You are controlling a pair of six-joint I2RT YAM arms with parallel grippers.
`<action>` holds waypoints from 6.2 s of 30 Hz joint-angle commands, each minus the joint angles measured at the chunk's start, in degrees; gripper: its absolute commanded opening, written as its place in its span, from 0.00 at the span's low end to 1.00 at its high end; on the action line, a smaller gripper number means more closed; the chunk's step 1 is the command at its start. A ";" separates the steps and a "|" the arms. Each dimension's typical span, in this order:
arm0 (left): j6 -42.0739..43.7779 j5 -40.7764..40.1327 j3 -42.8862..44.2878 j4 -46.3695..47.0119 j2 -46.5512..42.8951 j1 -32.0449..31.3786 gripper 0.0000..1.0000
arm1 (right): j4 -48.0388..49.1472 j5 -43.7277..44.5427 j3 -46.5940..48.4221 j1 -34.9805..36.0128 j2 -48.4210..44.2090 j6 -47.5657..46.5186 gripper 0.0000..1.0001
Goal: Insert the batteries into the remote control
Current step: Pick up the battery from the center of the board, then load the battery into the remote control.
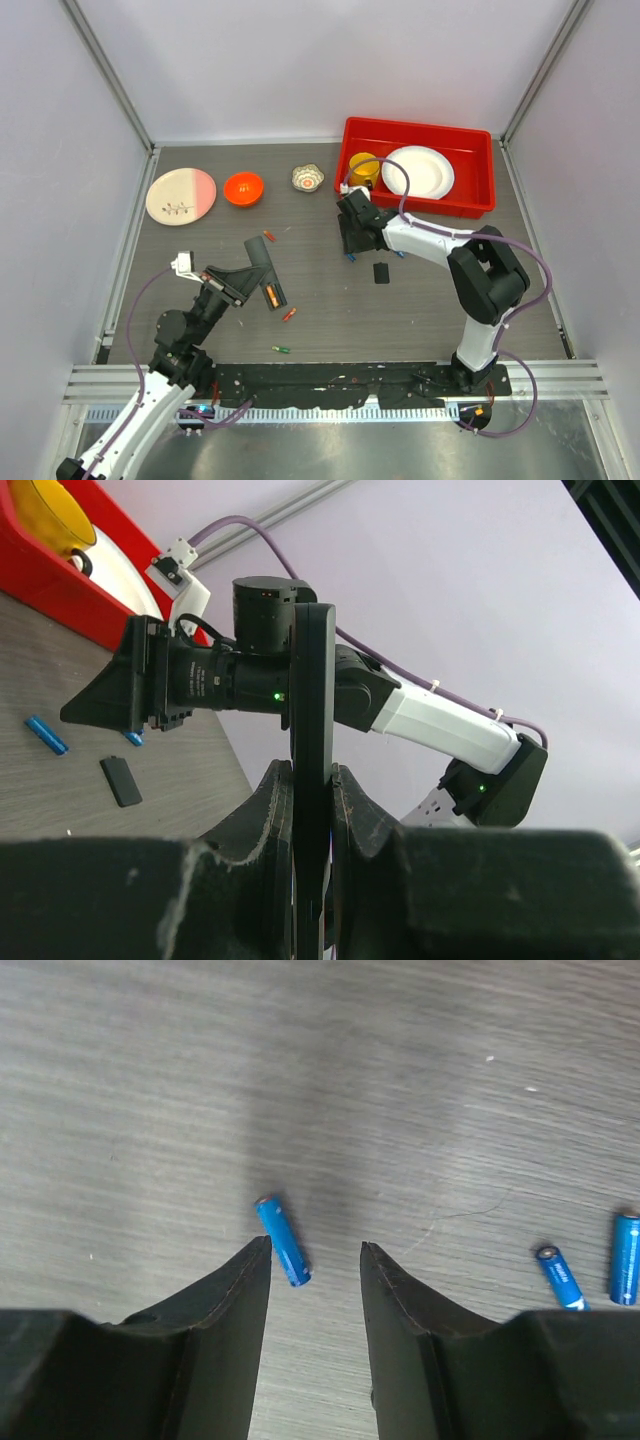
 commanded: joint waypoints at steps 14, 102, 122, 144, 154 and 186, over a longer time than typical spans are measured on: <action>0.30 1.07 -5.51 1.18 0.60 0.17 0.00 | 2.27 -4.47 -2.30 0.76 1.44 -7.96 0.41; -0.40 6.52 0.02 34.93 34.89 0.00 0.00 | -8.28 -31.10 5.08 20.18 -20.01 19.46 0.01; -2.86 8.37 0.46 34.92 32.77 0.00 0.00 | -11.79 -23.81 7.98 20.18 -16.41 18.76 0.01; -2.95 6.96 -0.24 33.52 33.30 -0.09 0.00 | -16.28 -20.64 10.18 20.18 -14.47 16.74 0.14; -1.45 5.82 -0.59 30.97 31.98 -0.09 0.00 | -15.93 -21.43 10.18 20.27 -14.74 17.61 0.25; -0.22 5.73 -0.50 28.95 35.14 -0.09 0.00 | -12.24 -21.07 9.40 20.71 -20.44 18.85 0.42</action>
